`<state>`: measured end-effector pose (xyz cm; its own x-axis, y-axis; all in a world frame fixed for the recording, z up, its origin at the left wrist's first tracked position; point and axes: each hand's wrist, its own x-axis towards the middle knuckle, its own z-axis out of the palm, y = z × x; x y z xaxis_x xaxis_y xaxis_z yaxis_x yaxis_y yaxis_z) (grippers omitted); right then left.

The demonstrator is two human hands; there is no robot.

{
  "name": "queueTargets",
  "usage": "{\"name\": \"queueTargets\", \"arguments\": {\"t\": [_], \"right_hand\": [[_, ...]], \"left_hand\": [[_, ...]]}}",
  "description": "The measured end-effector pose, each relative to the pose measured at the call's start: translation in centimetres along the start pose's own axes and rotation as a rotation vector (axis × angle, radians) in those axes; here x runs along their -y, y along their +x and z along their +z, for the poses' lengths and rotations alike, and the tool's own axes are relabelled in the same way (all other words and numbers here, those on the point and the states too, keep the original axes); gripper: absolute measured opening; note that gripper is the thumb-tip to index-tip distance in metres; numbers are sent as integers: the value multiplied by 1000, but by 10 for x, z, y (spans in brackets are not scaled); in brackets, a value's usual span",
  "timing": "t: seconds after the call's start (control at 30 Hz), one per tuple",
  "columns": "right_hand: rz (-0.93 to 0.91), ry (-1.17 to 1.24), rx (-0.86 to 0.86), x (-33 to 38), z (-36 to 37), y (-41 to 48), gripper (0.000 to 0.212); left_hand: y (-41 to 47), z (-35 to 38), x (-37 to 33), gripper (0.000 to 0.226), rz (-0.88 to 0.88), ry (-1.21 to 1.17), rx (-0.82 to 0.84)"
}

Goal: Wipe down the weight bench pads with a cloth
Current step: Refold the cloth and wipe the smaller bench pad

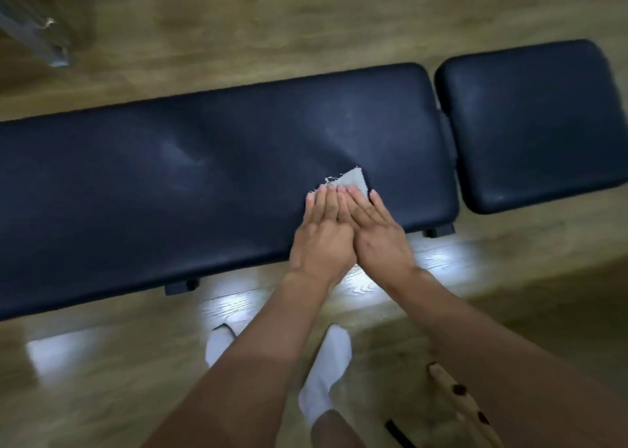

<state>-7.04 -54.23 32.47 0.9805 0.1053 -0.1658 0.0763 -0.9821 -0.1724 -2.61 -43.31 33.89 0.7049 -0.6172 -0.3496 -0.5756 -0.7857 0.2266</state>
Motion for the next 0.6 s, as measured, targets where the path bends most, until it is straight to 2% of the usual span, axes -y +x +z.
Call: {"name": "queueTargets", "arguments": {"t": [0.2, 0.37, 0.5, 0.6], "right_hand": [[186, 60, 39, -106, -13, -44, 57], [258, 245, 64, -144, -13, -54, 63], [311, 516, -97, -140, -25, -51, 54], [393, 629, -244, -141, -41, -51, 35]], "left_hand": [[57, 4, -101, 62, 136, 33, 18], [79, -3, -132, 62, 177, 66, 61], [82, -19, -124, 59, 160, -61, 78], [87, -38, -120, 38, 107, -249, 41]]}}
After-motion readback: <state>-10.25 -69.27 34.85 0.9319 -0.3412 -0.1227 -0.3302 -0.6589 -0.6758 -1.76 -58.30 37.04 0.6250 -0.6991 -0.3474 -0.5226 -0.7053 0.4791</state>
